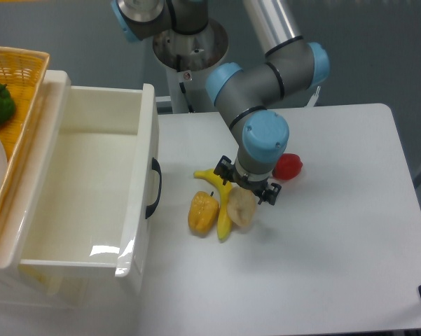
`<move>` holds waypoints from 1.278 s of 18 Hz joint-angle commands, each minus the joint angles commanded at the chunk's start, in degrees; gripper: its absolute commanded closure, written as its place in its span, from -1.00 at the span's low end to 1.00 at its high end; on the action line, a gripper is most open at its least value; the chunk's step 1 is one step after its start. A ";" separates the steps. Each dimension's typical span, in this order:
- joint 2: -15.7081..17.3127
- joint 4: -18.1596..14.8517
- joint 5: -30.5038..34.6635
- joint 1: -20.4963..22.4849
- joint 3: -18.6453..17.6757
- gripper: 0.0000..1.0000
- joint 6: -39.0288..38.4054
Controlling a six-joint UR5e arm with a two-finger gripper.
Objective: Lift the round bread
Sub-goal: 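Lower the open gripper down around the round bread bun, then close the gripper fingers on the bread bun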
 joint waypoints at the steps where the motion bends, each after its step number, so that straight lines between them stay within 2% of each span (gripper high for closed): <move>1: -0.17 0.00 0.00 0.00 0.00 -1.00 0.00; 11: -1.23 -0.09 0.09 -0.09 0.00 -0.99 -0.18; 13: -1.23 -0.09 0.00 -0.09 0.00 -0.88 -0.09; 15: -1.23 -0.17 0.00 0.00 0.09 -0.64 -0.09; 17: -1.41 -0.18 0.00 0.00 0.18 -0.51 -0.09; 19: -1.49 -0.26 0.09 0.00 0.44 -0.25 -0.09; 20: -1.58 -0.26 0.17 0.00 0.44 -0.05 -0.18; 21: -1.58 -0.35 0.18 0.00 0.44 0.38 -0.18; 22: -1.58 -0.44 0.09 0.00 0.44 0.70 -0.09; 23: -1.67 -0.53 0.17 0.00 0.53 0.75 0.00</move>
